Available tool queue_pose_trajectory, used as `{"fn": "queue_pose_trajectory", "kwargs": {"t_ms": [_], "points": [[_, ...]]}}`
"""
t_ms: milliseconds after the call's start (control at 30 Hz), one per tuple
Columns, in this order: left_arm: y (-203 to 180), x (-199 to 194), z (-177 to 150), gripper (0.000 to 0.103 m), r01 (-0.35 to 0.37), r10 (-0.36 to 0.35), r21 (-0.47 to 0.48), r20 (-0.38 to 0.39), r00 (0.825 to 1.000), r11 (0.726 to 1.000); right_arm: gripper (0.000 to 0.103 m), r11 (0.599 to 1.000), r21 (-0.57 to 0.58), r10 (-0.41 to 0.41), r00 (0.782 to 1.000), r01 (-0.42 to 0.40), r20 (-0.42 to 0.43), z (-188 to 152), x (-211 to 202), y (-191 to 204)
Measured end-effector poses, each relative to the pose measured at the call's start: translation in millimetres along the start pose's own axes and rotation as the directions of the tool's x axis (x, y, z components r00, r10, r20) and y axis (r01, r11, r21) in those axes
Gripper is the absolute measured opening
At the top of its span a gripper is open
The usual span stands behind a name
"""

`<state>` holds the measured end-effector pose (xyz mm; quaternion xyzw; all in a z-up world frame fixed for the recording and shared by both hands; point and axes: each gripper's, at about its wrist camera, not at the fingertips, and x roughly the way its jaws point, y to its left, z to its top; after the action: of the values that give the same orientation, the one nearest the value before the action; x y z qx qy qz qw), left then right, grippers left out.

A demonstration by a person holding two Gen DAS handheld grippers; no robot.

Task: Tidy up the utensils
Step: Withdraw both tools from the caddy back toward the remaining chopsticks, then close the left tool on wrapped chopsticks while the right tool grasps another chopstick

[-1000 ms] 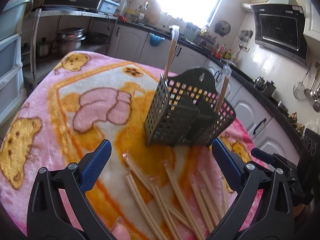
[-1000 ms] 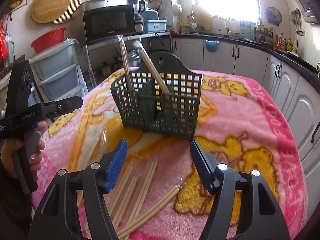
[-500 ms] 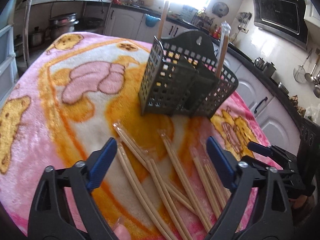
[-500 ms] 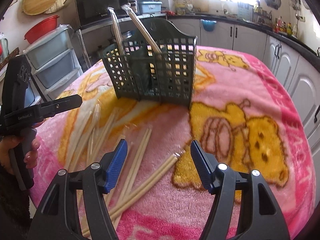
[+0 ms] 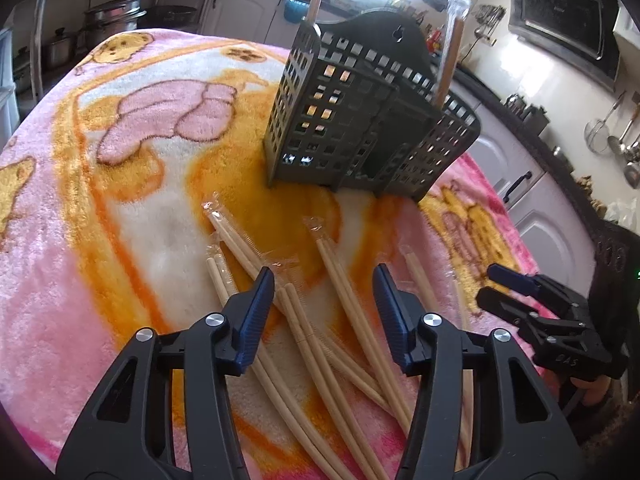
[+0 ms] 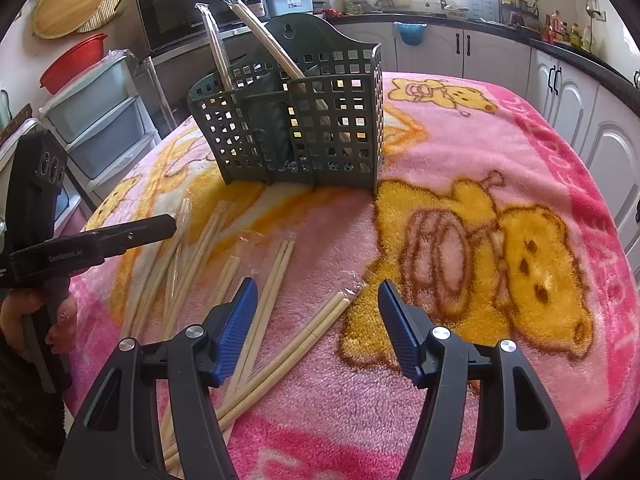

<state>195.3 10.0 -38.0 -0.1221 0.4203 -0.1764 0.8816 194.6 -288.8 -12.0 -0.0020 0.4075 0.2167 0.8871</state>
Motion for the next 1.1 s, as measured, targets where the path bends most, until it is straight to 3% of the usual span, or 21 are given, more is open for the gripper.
{"fn": "queue_pose_trajectory", "kwargs": {"t_ms": [300,600,900,1000,1100], "points": [[2,15,7,0.040,-0.065,0.066,0.030,-0.024,0.998,0.997,0.060,1.000,0.020,0.010,1.000,-0.010,-0.026,1,10,-6],[-1,23,14,0.023,-0.143,0.146,0.092,-0.027,0.989,0.985,0.055,0.998,0.058,0.018,0.996,-0.013,-0.089,4,28,-12],[5,23,17,0.011,-0.152,0.154,0.086,-0.020,0.988,0.985,0.038,0.992,0.125,0.010,0.992,0.006,-0.125,8,40,-22],[8,23,17,0.001,-0.143,0.145,0.078,-0.023,0.989,0.987,0.024,0.991,0.127,-0.013,0.992,0.029,-0.124,9,42,-25],[11,24,16,0.001,-0.124,0.126,0.062,-0.028,0.992,0.990,0.014,0.986,0.167,0.014,0.993,0.006,-0.113,11,42,-34]]}}
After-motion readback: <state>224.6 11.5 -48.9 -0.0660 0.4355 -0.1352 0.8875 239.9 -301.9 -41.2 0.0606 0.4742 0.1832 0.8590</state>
